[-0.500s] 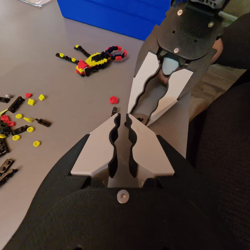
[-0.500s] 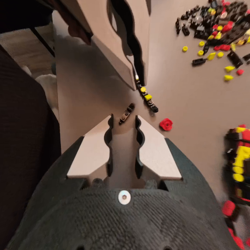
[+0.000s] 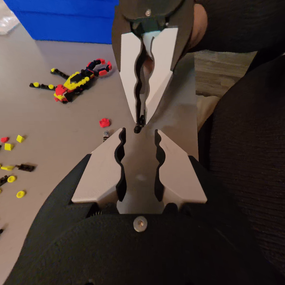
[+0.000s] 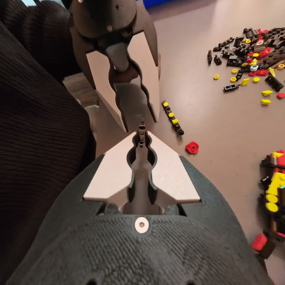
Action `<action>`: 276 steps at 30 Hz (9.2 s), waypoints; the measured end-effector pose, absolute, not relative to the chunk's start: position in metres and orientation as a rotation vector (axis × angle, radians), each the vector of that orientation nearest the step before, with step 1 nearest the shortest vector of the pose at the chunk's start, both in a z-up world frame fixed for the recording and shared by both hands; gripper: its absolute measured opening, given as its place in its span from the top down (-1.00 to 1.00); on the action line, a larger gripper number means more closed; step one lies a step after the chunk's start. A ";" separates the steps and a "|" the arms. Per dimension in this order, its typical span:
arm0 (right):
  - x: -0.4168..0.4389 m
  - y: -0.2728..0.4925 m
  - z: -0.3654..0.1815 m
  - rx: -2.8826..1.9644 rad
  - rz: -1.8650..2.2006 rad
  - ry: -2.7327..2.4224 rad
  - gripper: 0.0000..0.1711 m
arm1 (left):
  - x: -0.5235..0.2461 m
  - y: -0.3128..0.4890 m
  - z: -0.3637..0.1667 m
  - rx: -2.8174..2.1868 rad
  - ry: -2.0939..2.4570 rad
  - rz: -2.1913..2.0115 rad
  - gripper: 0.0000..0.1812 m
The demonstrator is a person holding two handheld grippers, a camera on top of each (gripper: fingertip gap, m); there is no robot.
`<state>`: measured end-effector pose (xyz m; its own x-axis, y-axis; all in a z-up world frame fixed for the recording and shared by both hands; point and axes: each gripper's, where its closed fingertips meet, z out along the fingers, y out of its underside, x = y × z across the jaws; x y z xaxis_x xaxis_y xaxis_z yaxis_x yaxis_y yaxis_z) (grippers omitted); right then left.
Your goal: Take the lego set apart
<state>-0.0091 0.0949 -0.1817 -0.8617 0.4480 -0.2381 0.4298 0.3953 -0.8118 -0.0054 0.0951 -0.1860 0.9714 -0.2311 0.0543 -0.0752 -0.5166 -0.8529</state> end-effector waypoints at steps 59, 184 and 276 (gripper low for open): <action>-0.024 0.153 -0.093 -1.422 2.387 -1.765 0.93 | -0.055 0.125 -0.131 -1.897 -0.133 0.005 0.49; 0.030 0.118 -0.192 -0.797 1.266 -2.618 0.92 | 0.019 0.101 -0.203 -2.190 0.213 -0.424 0.59; 0.010 0.087 -0.224 -0.760 1.106 -2.637 0.93 | 0.017 0.090 -0.228 -2.355 0.382 -0.239 0.92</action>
<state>0.0098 0.0866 -0.2244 -0.8525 0.5219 -0.0284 0.3860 0.5920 -0.7075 0.0166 0.0896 -0.2277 0.9387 -0.3392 0.0619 -0.2044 -0.6920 -0.6924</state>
